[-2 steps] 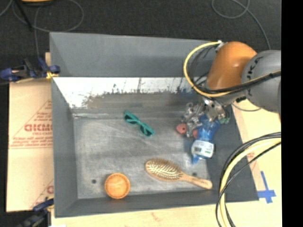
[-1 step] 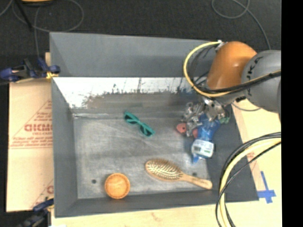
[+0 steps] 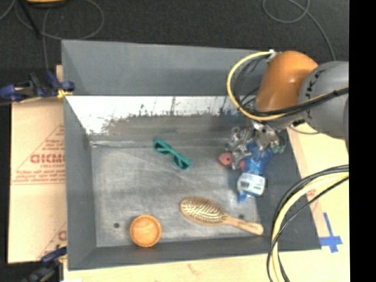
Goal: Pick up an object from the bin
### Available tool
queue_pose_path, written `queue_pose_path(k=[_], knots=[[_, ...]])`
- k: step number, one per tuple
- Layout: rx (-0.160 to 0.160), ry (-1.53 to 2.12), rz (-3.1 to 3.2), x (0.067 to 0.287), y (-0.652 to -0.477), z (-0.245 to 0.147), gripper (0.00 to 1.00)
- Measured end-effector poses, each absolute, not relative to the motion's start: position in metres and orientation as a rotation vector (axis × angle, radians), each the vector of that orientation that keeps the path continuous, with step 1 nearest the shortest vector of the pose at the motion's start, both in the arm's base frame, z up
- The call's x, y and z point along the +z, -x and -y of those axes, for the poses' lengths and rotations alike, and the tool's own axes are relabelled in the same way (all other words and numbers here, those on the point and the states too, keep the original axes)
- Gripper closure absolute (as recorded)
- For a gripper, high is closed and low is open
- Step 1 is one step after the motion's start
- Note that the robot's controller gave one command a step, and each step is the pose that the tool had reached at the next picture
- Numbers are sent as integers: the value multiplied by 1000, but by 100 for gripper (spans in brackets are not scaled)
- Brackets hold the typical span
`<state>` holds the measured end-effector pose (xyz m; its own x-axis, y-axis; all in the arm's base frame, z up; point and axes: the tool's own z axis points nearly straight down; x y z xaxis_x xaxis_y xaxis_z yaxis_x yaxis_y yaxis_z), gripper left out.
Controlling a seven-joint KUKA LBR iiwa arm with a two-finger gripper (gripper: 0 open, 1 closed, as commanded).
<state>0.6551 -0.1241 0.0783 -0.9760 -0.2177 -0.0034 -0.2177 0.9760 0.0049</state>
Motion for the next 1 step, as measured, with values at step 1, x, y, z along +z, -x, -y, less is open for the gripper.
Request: queue_pose_path(k=[1], knots=[[8, 343, -3120, 79, -655, 124, 100]])
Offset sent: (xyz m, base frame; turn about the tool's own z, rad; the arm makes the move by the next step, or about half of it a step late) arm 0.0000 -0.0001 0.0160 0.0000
